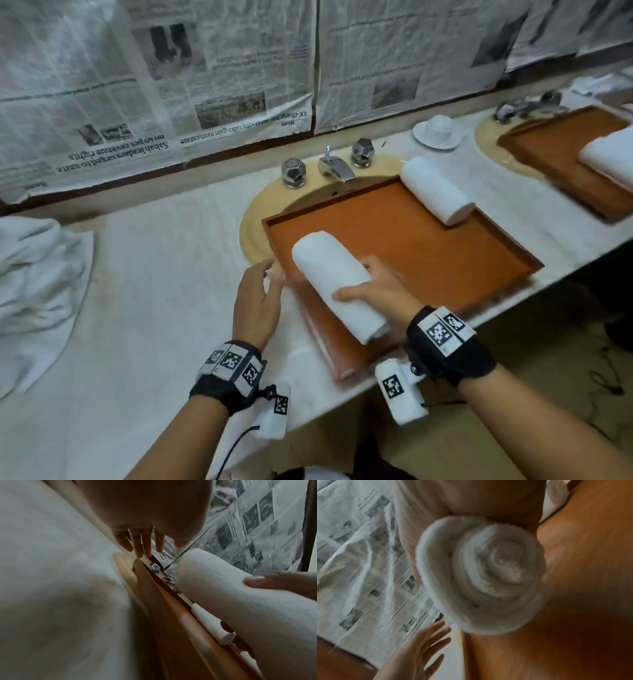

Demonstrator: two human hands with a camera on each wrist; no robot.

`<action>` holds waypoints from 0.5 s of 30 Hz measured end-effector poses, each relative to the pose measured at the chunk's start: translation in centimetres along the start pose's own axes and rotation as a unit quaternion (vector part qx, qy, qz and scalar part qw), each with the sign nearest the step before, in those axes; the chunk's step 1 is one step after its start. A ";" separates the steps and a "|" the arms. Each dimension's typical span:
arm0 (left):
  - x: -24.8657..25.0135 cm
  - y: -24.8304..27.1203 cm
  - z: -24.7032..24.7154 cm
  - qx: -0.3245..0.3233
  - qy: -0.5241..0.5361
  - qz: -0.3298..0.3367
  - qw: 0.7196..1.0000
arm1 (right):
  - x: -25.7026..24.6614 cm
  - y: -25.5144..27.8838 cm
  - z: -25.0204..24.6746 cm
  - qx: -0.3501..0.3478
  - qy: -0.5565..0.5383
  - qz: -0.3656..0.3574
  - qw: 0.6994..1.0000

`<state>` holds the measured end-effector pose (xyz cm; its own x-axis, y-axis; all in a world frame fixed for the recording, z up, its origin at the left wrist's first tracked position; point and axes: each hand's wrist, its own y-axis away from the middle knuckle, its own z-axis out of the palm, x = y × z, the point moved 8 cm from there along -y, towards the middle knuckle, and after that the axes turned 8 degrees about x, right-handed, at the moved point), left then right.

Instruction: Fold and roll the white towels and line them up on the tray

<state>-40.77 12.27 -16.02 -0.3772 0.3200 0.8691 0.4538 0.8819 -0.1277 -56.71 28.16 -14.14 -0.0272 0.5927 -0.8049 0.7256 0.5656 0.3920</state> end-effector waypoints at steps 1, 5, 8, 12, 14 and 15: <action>0.7 -0.8 1.7 -0.008 -0.017 0.006 1.000 | 0.4 -1.5 -1.9 0.009 -0.016 0.008 1.000; 3.3 -3.7 9.0 -0.087 -0.203 0.041 0.974 | 1.7 -7.9 -8.5 0.052 -0.060 0.025 0.997; 3.9 -4.9 12.5 -0.153 -0.358 0.020 0.921 | 1.7 -12.3 -12.3 0.084 -0.037 0.019 0.996; 2.7 -4.6 15.1 -0.239 -0.424 -0.049 0.872 | 1.5 -16.7 -14.9 0.096 0.082 0.014 0.992; 2.6 -4.4 16.0 -0.246 -0.428 -0.073 0.866 | 1.4 -18.3 -15.4 0.096 0.122 0.012 0.988; 2.6 -4.3 16.4 -0.248 -0.430 -0.081 0.864 | 1.2 -18.8 -15.6 0.097 0.136 0.007 0.986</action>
<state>-56.97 14.98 -21.05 -0.8326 0.5326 0.1522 0.5478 0.7511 0.3685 -81.08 27.15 -15.55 -0.1804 0.7463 -0.6407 0.8445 0.4514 0.2880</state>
